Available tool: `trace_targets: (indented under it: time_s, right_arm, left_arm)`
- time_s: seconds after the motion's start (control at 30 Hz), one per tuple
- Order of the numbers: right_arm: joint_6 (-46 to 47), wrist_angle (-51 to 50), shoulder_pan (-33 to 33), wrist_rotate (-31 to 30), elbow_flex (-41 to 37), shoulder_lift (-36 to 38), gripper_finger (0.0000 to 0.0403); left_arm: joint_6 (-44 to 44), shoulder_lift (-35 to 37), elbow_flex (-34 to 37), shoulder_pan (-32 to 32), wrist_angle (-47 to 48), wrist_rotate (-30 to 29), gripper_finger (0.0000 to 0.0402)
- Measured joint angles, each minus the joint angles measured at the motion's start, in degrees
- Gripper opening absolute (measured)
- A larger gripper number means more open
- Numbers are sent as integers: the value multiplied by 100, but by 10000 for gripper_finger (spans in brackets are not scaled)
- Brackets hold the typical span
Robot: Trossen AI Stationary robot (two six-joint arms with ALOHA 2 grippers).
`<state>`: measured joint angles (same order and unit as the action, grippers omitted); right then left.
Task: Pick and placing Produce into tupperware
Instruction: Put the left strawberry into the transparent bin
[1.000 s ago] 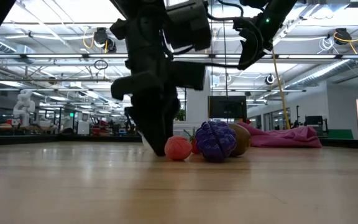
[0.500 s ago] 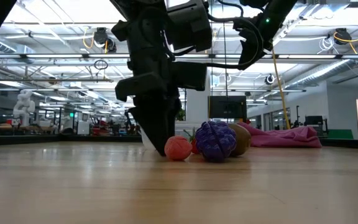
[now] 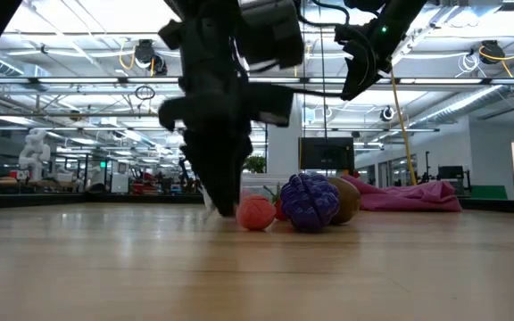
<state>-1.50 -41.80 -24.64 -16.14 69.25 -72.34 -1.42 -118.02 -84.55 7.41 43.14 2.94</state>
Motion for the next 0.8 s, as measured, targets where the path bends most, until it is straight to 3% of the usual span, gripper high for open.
trace_targets:
  time_s: [0.2, 0.47, 0.67, 0.8]
  right_arm:
    - [2, 0, 0, 0, 0, 0, 169]
    - [42, -14, 0, 0, 0, 0, 169]
    - [41, -117, 0, 0, 0, 0, 169]
    - [34, -149, 0, -1, 0, 0, 169]
  left_arm:
    - [-154, 293, -591, 167, 913, -324, 141]
    - [399, 658, -1650, -67, 1922, -1256, 129]
    - [898, 783, -2089, -812, 2025, -1113, 133]
    - [1143, 733, -2088, -1420, 1994, -571, 141]
